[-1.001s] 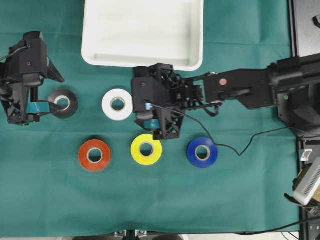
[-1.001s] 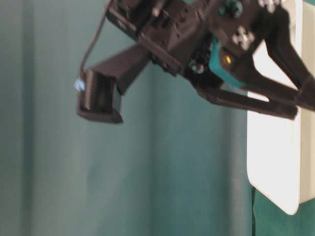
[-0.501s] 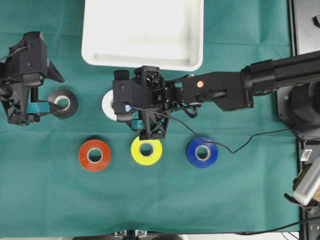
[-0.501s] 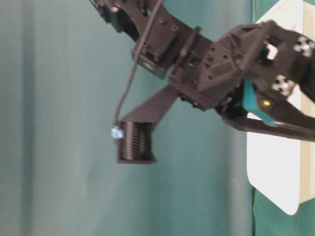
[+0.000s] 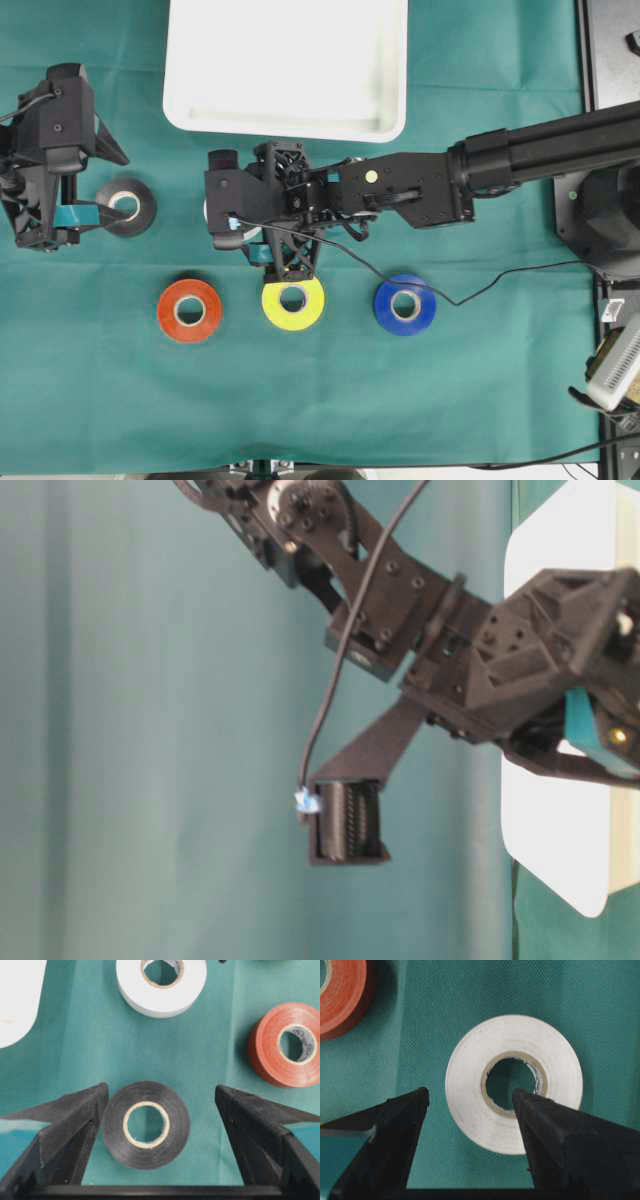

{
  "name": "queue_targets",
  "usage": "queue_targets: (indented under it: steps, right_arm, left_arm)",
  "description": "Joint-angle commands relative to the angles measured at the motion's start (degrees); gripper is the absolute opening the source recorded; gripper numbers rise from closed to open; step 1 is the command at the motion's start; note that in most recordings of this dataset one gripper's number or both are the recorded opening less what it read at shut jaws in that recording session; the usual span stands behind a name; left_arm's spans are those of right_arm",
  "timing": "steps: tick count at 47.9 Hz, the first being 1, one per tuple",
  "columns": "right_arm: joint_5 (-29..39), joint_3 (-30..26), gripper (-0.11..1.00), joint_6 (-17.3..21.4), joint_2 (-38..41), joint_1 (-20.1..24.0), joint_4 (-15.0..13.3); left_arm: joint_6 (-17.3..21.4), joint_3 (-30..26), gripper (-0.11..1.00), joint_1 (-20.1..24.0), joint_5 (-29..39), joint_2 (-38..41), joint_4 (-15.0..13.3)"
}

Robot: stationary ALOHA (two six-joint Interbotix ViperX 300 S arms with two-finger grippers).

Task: Put the tape alternately from left to right into the white case.
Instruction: 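Lower the right gripper into the white roll's hole and grasp it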

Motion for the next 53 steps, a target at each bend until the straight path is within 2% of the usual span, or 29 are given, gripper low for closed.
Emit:
queue_targets:
  steps: [1, 13, 26, 40, 43, 49, 53]
  right_arm:
    - [-0.35, -2.02, 0.77, 0.09, -0.7, -0.09, -0.09]
    - [-0.44, -2.81, 0.76, 0.26, 1.14, -0.62, -0.09]
    - [-0.79, -2.81, 0.58, 0.26, 1.14, -0.7, -0.09]
    - [-1.14, -2.81, 0.53, 0.26, 1.41, -0.7, -0.09]
    - [-1.32, -2.81, 0.47, 0.26, 1.41, -0.7, -0.09]
    - [-1.32, -2.81, 0.27, 0.18, 1.41, -0.7, -0.09]
    - [-1.32, -2.9, 0.26, 0.09, 1.41, -0.7, -0.18]
  left_arm:
    - [0.09, -0.97, 0.7, -0.18, -0.18, -0.44, 0.09]
    - [0.09, -0.79, 0.7, -0.18, -0.18, -0.35, 0.09]
    - [0.09, -0.79, 0.7, -0.18, -0.18, -0.44, 0.09]
    - [0.09, -0.79, 0.7, -0.18, -0.18, -0.44, 0.09]
    - [0.0, -0.79, 0.7, -0.18, -0.18, -0.44, 0.09]
    - [0.0, -0.79, 0.7, -0.18, -0.18, -0.44, 0.09]
    - [0.09, -0.79, 0.7, -0.18, -0.18, -0.44, 0.09]
